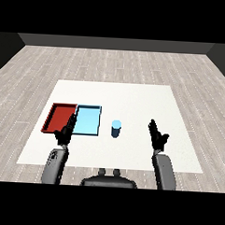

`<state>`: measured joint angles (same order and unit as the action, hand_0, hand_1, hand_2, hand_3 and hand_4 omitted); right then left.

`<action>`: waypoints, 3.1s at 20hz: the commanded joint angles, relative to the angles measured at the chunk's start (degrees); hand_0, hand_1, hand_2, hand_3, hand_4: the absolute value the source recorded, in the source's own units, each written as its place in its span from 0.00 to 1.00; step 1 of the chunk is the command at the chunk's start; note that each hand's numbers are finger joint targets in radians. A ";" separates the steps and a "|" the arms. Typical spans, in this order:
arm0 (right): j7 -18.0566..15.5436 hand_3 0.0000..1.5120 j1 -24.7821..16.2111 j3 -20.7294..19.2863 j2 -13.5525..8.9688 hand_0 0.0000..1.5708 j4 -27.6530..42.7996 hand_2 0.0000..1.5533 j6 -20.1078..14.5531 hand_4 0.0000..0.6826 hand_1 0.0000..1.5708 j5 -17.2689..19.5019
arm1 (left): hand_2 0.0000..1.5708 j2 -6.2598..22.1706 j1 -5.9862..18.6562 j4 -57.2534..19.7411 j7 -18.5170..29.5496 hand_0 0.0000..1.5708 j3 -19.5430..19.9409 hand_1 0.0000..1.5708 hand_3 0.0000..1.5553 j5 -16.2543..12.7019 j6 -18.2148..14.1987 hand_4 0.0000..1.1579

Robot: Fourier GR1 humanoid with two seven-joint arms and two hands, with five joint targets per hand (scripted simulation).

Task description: Pick the blue can and put it in the blue box

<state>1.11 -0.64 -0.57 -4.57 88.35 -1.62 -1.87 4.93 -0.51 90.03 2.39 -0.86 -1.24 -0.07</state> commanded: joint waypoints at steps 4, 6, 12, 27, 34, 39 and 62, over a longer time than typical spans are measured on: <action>-1.18 0.00 -8.22 1.78 -1.81 0.00 8.33 0.00 3.88 0.00 0.00 1.25 | 0.00 -0.03 -0.45 0.89 -2.12 0.00 0.27 0.00 0.00 1.52 -0.25 0.00; -0.30 0.00 -12.63 1.62 -4.70 0.00 14.78 0.00 6.18 0.00 0.00 0.68 | 0.00 1.04 -2.49 4.15 -5.07 0.00 -0.08 0.00 0.00 1.31 0.36 0.00; -15.54 0.00 -13.92 0.45 -1.25 0.00 13.30 0.00 16.46 0.00 0.00 -11.80 | 0.00 -1.16 -0.28 1.30 16.27 0.00 1.46 0.00 0.00 -1.13 3.00 0.00; -11.27 0.00 -6.93 -0.99 1.60 0.00 5.89 0.00 15.45 0.00 0.00 -12.70 | 0.00 -1.80 -6.29 9.24 15.40 0.00 0.58 0.00 0.00 -1.59 4.10 0.00; -9.68 0.00 3.98 -0.28 4.50 0.00 -2.90 0.00 10.46 0.00 0.00 -11.59 | 0.00 -0.43 -0.28 6.64 12.82 0.00 3.87 0.00 0.00 -3.72 4.32 0.00; -13.87 0.00 3.08 4.64 4.54 0.00 -6.69 0.00 5.36 0.00 0.00 -12.99 | 0.00 -0.05 -2.48 5.39 16.21 0.00 4.99 0.00 0.00 -4.25 6.05 0.00; -18.53 0.00 21.85 18.80 4.57 0.00 -28.62 0.00 -9.59 0.00 0.00 -21.91 | 0.00 -0.97 -4.26 10.70 11.61 0.00 4.36 0.00 0.00 -4.00 5.26 0.00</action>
<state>-18.00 17.13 13.37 0.00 61.92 -4.67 -21.76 3.00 -2.71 97.58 16.06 2.90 -4.12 4.35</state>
